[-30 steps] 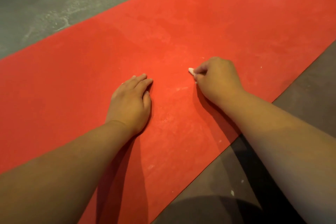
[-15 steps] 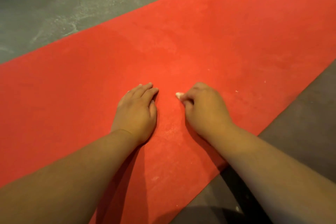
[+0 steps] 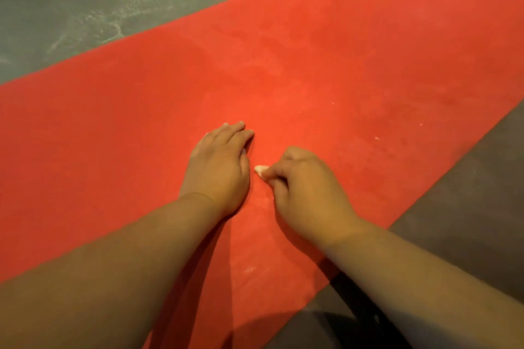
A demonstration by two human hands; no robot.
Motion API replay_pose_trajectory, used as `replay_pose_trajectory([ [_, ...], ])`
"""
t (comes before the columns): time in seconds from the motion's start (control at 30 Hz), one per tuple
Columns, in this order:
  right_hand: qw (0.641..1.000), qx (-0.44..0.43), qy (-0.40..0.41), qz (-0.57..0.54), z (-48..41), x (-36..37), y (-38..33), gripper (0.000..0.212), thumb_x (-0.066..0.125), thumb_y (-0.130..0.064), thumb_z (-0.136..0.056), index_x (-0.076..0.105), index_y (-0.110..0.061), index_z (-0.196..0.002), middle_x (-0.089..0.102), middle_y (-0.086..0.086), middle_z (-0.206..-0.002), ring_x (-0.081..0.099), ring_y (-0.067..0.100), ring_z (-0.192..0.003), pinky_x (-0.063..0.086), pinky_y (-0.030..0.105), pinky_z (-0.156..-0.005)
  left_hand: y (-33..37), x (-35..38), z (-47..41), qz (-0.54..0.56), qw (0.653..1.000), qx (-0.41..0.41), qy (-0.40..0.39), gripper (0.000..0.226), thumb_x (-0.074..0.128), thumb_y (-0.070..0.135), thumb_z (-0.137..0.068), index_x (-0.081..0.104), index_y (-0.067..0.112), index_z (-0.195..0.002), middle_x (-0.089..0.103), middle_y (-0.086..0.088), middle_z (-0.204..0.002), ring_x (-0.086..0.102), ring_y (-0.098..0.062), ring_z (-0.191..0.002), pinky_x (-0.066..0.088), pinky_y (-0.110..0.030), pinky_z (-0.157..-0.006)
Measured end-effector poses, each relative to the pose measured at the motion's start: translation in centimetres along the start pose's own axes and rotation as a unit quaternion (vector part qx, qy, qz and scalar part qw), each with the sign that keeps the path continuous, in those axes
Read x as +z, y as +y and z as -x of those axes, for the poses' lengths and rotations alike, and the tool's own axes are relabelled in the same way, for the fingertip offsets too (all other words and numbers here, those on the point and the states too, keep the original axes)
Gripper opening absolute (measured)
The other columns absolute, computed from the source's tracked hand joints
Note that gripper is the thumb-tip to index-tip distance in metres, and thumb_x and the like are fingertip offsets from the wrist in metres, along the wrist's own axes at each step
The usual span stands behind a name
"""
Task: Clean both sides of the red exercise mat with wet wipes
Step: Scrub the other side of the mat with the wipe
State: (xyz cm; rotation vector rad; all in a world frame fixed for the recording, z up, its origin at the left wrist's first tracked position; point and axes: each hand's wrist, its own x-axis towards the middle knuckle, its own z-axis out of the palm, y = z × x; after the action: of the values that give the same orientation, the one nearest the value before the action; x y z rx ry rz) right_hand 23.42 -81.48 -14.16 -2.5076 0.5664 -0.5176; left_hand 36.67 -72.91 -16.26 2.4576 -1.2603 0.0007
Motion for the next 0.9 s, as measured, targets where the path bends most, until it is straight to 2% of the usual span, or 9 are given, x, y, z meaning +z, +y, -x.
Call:
replay_pose_trajectory([
  [0.1,0.998,-0.024,-0.056,-0.007,-0.7,-0.9,0.8,0.017,0.060,-0.024,-0.089,0.076,-0.017,-0.093,0.060,0.006,-0.084,0.057,0.025,-0.084,0.043,0.033,-0.075,-0.1,-0.1,0.0,0.012,1.000,-0.005,-0.012,0.052,0.030,0.024,-0.088,0.058,0.016,-0.131,0.049,-0.004,-0.144,0.040,-0.027,-0.136,0.027,-0.044,-0.115],
  [0.2,0.996,0.060,-0.014,0.067,-4.9,-1.9,4.3,0.018,0.061,-0.022,-0.090,0.075,-0.015,-0.098,0.061,0.012,-0.097,0.056,0.029,-0.095,0.036,0.032,-0.078,0.0,-0.2,0.1,0.024,0.999,-0.010,-0.020,0.051,0.031,0.023,-0.089,0.057,0.017,-0.132,0.047,-0.003,-0.145,0.037,-0.025,-0.138,0.023,-0.043,-0.117],
  [0.3,0.990,0.097,0.019,0.096,-4.9,-1.1,3.8,0.019,0.057,-0.017,-0.091,0.075,-0.011,-0.095,0.058,0.013,-0.094,0.056,0.032,-0.092,0.040,0.034,-0.076,-0.1,-0.3,0.0,0.032,0.999,-0.009,-0.016,0.051,0.032,0.022,-0.088,0.057,0.017,-0.132,0.047,-0.003,-0.145,0.037,-0.025,-0.138,0.022,-0.042,-0.117],
  [0.47,0.999,-0.026,-0.044,-0.004,3.7,0.2,-2.2,0.016,0.059,-0.016,-0.088,0.075,-0.013,-0.086,0.053,0.005,-0.075,0.054,0.027,-0.076,0.048,0.038,-0.069,-0.1,-0.6,0.0,0.034,0.999,-0.012,-0.041,0.044,0.037,0.016,-0.095,0.052,0.019,-0.137,0.040,0.001,-0.150,0.030,-0.018,-0.142,0.014,-0.035,-0.117],
  [0.57,0.995,-0.048,-0.081,-0.014,3.1,-0.6,-1.6,0.015,0.062,-0.021,-0.089,0.075,-0.016,-0.093,0.055,0.005,-0.079,0.056,0.027,-0.080,0.046,0.035,-0.072,0.0,-1.1,0.6,0.024,0.997,0.001,-0.076,0.047,0.038,0.010,-0.099,0.042,0.021,-0.144,0.029,0.003,-0.156,0.021,-0.014,-0.145,0.008,-0.032,-0.118],
  [0.63,0.998,-0.013,-0.053,0.034,0.6,-1.2,0.6,0.016,0.062,-0.021,-0.089,0.075,-0.015,-0.096,0.056,0.008,-0.086,0.056,0.030,-0.088,0.041,0.033,-0.076,-0.1,-1.7,1.9,0.022,0.995,0.012,-0.095,0.048,0.036,0.012,-0.100,0.037,0.022,-0.147,0.024,0.003,-0.158,0.017,-0.014,-0.146,0.007,-0.031,-0.118],
  [0.7,0.995,0.066,0.005,0.070,-1.2,-1.9,2.4,0.020,0.060,-0.024,-0.091,0.075,-0.013,-0.097,0.054,0.009,-0.087,0.055,0.030,-0.089,0.035,0.032,-0.072,-0.5,-2.4,3.9,0.023,0.994,0.021,-0.103,0.048,0.036,0.013,-0.100,0.036,0.022,-0.147,0.024,0.003,-0.158,0.017,-0.013,-0.146,0.006,-0.031,-0.118],
  [0.77,0.991,0.101,0.018,0.085,0.1,-1.3,1.1,0.023,0.056,-0.024,-0.094,0.075,-0.011,-0.094,0.052,0.009,-0.086,0.054,0.031,-0.087,0.037,0.033,-0.070,-1.1,-3.1,5.8,0.017,0.994,0.024,-0.108,0.048,0.036,0.015,-0.101,0.035,0.023,-0.148,0.023,0.004,-0.158,0.017,-0.013,-0.146,0.006,-0.030,-0.118],
  [0.9,0.998,-0.021,-0.061,-0.010,7.9,0.0,-6.0,0.017,0.058,-0.017,-0.090,0.075,-0.013,-0.090,0.052,0.003,-0.077,0.055,0.026,-0.079,0.048,0.037,-0.071,-1.3,-3.7,8.0,0.014,0.995,0.006,-0.102,0.047,0.036,0.017,-0.100,0.037,0.022,-0.147,0.025,0.003,-0.157,0.018,-0.014,-0.146,0.005,-0.032,-0.118],
])
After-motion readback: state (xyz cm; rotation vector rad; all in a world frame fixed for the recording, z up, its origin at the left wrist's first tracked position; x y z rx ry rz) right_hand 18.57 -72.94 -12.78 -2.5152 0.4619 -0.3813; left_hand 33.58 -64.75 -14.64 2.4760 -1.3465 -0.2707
